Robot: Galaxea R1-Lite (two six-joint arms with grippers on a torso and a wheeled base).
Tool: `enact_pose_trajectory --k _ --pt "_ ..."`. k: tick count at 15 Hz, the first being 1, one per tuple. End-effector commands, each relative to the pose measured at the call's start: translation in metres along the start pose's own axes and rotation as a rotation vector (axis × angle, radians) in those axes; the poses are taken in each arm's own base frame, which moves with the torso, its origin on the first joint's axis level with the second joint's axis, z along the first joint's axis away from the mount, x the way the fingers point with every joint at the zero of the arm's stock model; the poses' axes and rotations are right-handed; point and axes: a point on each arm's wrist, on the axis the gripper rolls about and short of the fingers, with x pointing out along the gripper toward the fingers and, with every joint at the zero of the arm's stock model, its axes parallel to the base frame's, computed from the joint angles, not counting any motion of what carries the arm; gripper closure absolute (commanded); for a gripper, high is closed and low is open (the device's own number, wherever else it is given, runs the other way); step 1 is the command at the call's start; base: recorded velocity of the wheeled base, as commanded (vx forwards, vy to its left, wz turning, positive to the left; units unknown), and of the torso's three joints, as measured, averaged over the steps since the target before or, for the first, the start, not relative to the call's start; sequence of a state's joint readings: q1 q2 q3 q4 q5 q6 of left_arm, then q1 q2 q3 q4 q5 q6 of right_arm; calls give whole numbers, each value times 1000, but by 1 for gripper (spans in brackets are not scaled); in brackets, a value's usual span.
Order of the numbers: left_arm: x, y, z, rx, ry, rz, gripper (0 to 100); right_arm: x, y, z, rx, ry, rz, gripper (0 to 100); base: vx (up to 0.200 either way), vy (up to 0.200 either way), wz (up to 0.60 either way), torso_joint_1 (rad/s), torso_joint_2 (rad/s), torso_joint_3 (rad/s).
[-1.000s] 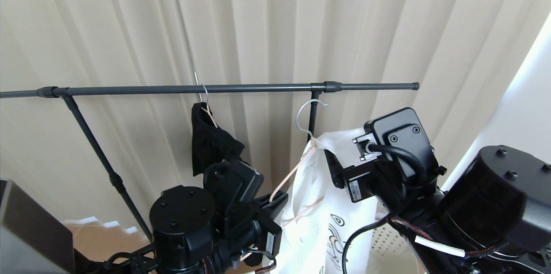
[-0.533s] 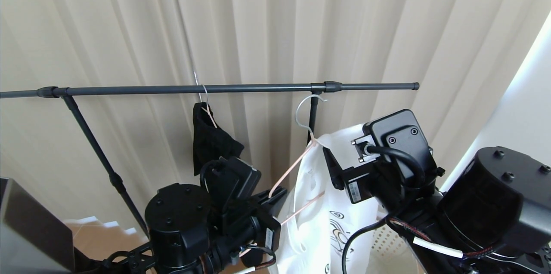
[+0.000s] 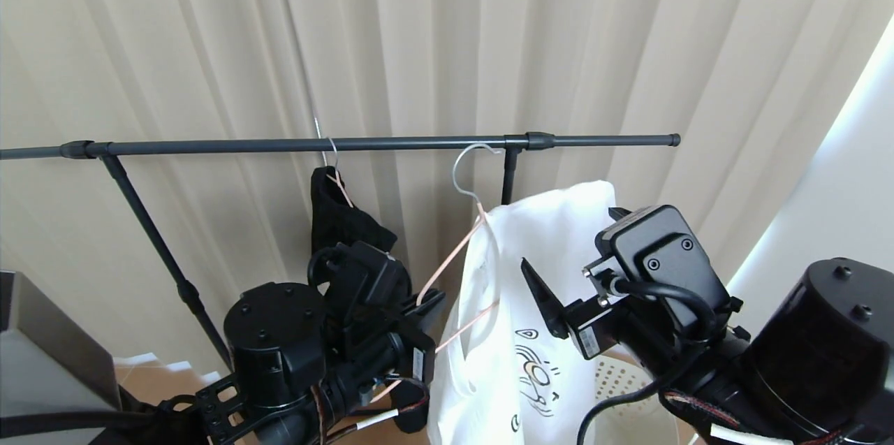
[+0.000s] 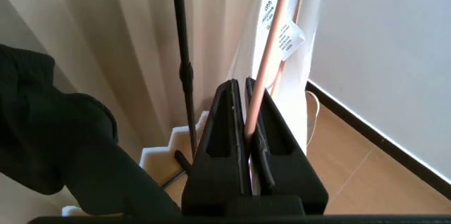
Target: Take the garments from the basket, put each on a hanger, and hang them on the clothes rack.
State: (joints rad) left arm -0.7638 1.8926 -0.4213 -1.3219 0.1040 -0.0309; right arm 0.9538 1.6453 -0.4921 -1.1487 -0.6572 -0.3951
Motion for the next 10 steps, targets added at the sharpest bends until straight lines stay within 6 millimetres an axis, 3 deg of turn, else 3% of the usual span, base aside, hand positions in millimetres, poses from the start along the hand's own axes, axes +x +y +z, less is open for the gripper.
enact_pose_trajectory --k 1,3,6,10 --pt "0 6 0 -3 2 14 100 -2 -10 1 6 -9 0 0 0 0 0 0 0 0" --pt "-2 11 -2 -4 11 3 100 1 -16 -3 -1 -7 18 0 0 0 0 0 0 0" --pt "-12 31 -5 30 5 -49 100 8 -42 -20 -22 20 92 0 0 0 0 0 0 0" --pt "-30 54 -20 165 1 -164 100 -17 -74 -15 -109 71 188 0 0 0 0 0 0 0"
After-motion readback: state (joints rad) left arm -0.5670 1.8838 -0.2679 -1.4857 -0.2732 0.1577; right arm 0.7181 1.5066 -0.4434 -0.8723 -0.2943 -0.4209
